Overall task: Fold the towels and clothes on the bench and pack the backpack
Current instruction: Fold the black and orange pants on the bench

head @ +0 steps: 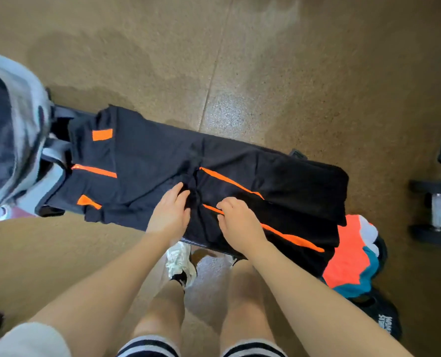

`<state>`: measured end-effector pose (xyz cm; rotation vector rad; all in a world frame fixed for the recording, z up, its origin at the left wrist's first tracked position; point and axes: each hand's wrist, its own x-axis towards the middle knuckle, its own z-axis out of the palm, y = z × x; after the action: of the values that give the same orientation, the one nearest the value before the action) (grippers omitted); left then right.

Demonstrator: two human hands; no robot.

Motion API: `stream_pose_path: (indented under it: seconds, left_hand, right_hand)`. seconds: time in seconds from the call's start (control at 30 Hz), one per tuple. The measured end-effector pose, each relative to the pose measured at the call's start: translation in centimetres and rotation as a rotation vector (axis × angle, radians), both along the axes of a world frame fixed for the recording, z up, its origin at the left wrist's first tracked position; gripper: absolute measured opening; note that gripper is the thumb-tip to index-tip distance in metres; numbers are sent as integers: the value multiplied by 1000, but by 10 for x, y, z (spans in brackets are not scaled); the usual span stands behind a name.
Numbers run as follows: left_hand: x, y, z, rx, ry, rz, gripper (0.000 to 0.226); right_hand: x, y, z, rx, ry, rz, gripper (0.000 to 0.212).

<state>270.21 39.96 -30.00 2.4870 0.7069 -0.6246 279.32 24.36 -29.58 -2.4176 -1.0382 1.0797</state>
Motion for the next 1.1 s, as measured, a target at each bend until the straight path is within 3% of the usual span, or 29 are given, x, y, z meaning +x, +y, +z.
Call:
stream_pose_path:
  seconds: [0.13, 0.27, 0.33, 0.43, 0.53, 0.6, 0.7, 0.83, 0.97, 1.1]
  left_hand:
    - [-46, 57, 0, 101, -16, 361, 48]
    - [-88, 105, -11, 140, 37, 552, 48]
    - [-99, 122, -20, 55, 52, 595, 42]
    - [-98, 137, -32, -44, 80, 567, 40]
    - [-90, 145, -38, -73, 83, 509, 35]
    - [-90, 150, -39, -144, -43, 537, 24]
    - [-95, 162, -33, -240, -221, 659, 13]
    - [-105, 168, -35, -209, -169, 701, 15]
    - [-86, 163, -36, -204, -226, 594, 24]
    - [-50, 151, -27, -154, -173, 565, 33]
  right_hand:
    - [-24, 61, -6, -47, 218, -152, 36]
    - [-48, 106, -15, -137, 298, -521, 33]
    - [-59, 120, -19, -157, 301, -668, 31]
    - [-75, 135, -22, -159, 301, -696, 30]
    - [-93, 159, -16, -76, 534, -860, 29]
    - [-100, 180, -13, -57, 687, -985, 29]
    - [-102, 211, -14, 31, 763, -1287, 31]
    - [-101, 219, -10, 56, 689, -1489, 32]
    - [-98, 195, 0, -152, 700, -1322, 25]
    - [-70, 167, -4, -43, 345, -1359, 19]
